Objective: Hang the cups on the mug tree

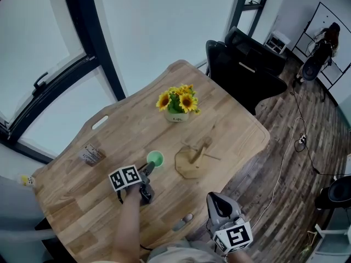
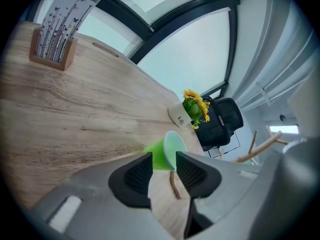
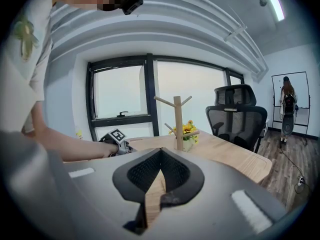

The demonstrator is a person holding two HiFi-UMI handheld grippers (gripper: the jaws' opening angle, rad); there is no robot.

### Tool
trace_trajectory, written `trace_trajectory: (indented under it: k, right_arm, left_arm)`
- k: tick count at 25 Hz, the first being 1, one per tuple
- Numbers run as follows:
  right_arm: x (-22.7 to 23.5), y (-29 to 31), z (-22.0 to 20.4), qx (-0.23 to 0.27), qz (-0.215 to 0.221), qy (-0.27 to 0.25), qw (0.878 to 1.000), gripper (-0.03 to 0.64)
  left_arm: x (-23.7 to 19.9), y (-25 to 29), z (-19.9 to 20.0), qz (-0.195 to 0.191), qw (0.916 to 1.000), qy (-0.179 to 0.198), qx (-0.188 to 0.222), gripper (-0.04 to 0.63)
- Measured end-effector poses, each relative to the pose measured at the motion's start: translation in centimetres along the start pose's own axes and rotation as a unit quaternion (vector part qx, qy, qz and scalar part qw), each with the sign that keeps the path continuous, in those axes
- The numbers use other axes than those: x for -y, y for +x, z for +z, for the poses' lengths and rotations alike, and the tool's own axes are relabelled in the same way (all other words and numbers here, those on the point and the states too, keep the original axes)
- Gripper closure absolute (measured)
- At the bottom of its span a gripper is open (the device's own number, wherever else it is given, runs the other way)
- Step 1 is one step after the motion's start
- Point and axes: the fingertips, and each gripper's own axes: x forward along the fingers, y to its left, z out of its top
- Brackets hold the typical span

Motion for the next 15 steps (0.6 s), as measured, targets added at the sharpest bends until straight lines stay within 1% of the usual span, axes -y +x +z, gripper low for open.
trace_trajectory:
  k: [5,6,9,10,15]
  right_arm:
    - [-0.22,-0.12,-0.16,-0.002,-0.001,0.0,1.0,0.617]
    - [-0.22,-0.14,-0.18,-0.002,-0.002,0.0,1.0,0.617]
    - [-0.22,-0.27,-0.32,-0.004,-0.005,0.001,1.0,0.617]
    - [-0.22,-0.31,-0.35,-0.004,-0.006,0.001,1.0,0.617]
    - [-0.23,-0.37,-0.44,-0.004,-0.009,0.002,1.0,0.617]
  left_arm:
    - [0.06,0.14,-0.29,-0.004,1.0,-0.001,-0.007,0.459]
    - [0.05,0.14,-0.28,-0.003,1.0,-0.002,-0.008,0.475]
    - [-0.38,0.02,-0.3,0.012,0.9999,0.002,-0.006,0.555]
    - [-0.5,-0.01,-0.34,0.017,0.9998,0.004,-0.006,0.566]
    - [-0.44,0.07,-0.4,0.018,0.9998,0.009,-0.007,0.575]
